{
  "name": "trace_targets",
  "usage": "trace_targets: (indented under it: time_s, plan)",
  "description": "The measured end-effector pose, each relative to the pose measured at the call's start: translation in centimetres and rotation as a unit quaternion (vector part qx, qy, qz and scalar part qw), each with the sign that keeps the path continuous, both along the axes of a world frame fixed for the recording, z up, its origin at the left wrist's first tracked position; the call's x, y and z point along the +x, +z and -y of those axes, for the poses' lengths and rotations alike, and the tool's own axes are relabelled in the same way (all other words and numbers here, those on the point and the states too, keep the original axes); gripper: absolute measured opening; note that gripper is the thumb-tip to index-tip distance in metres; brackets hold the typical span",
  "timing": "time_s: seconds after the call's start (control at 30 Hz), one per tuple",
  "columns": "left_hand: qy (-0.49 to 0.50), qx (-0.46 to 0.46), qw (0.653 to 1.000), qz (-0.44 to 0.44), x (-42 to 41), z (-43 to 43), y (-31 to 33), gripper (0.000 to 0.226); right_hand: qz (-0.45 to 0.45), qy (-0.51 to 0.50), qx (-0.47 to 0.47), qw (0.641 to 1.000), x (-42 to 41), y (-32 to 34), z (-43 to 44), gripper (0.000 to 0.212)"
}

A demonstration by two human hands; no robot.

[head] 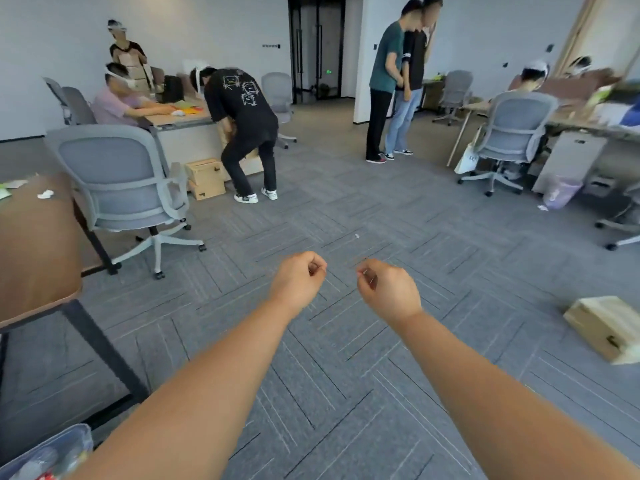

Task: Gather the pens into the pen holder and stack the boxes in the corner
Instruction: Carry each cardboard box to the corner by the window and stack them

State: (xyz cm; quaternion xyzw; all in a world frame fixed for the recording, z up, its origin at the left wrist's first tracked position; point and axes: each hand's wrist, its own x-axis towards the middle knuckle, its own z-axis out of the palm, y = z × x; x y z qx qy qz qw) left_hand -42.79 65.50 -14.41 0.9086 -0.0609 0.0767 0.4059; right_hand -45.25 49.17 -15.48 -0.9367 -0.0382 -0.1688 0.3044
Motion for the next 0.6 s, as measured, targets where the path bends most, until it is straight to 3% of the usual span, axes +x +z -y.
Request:
trace_targets:
  time_s: [0.37,0.6]
  plan:
    - [-0.163,0.016,0.986,-0.014,9.9,15.3,-1.9,0.011,-0.037,-0.168,0.012,0.985,4.5,-2.2,13.3,0.015]
    - [-0.258,0.024,0.965,-0.030,20.0,24.0,-2.7,0.009,-0.047,-0.270,0.004,0.962,11.6,-3.1,20.6,0.016]
